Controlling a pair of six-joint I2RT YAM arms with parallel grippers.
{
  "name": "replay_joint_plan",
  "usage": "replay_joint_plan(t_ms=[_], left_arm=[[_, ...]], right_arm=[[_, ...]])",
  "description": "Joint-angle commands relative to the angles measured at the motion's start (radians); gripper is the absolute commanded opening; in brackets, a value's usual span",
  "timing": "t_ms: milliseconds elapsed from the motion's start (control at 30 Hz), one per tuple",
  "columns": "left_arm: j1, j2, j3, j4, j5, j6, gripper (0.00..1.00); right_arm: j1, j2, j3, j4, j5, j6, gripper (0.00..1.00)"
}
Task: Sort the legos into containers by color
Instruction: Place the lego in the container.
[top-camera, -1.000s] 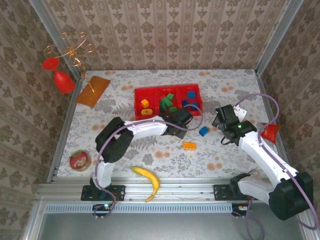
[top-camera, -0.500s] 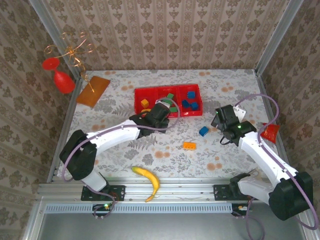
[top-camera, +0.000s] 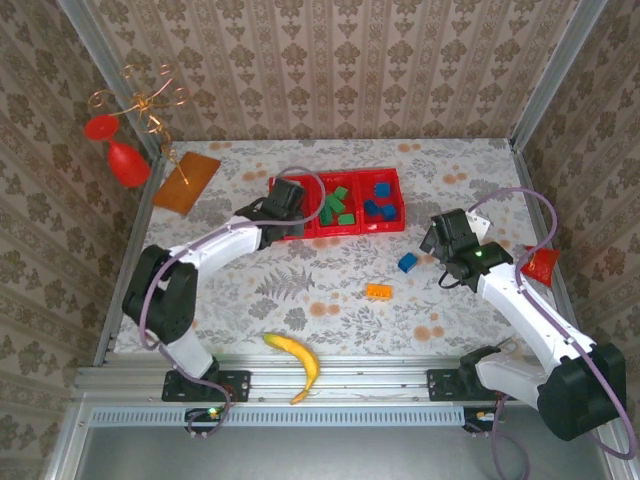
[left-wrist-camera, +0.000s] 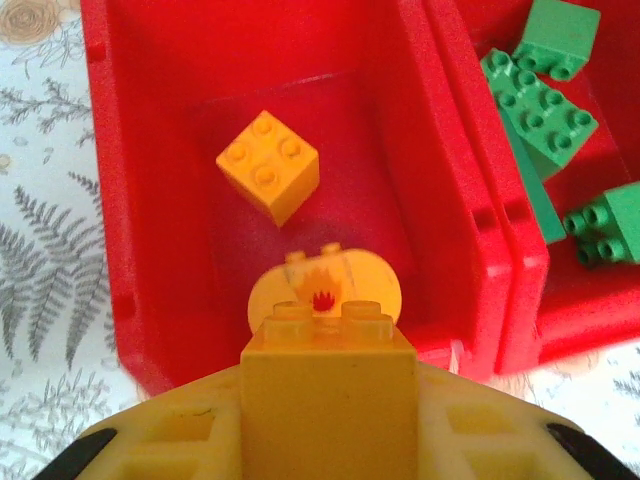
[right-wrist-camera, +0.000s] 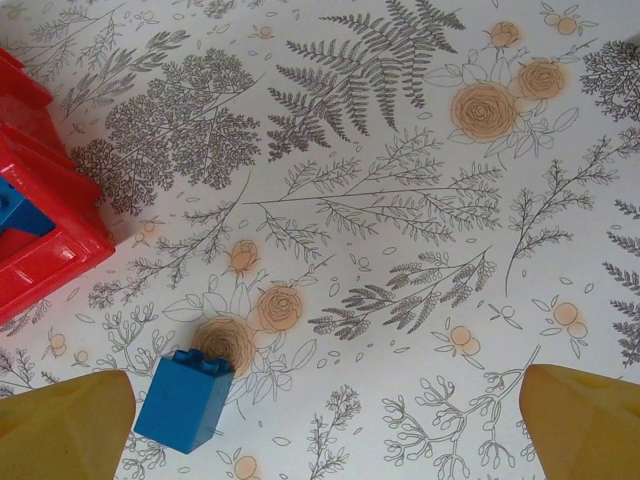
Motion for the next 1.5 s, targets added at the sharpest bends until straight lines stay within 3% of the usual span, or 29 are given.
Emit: replay_joint_plan(t_ms=[0,333,667,1200,1467], left_arm=[[0.021,0.052,0.079,0.019,0.026,0.044,0.26],[0.058,0.18,0.208,0.011,0.025,0.063,0.36],[0.064,0.198,0.235,0.009,0.024,0.065,0.57],[0.04,-0.012,0.106,0.025,0.032,0.047,0.74],[-0.021,-0.158,-0.003,0.026,0.025,0.051,0.92]], right_arm=[[-0.005,-0.008,-0.007,0.006,-0.008,0.018,1.0],[-0.004,-0.025,-0.015,0.003,-0.008,0.012,1.0],[-0.005,0.02,-0.008,0.022,-0.037,0.002,1.0],[-0.005,0.071,0.018,0.021,-0.071,-0.004,1.0],[-0.004,0.07,0.018,0.009,-0.072,0.009,1.0]])
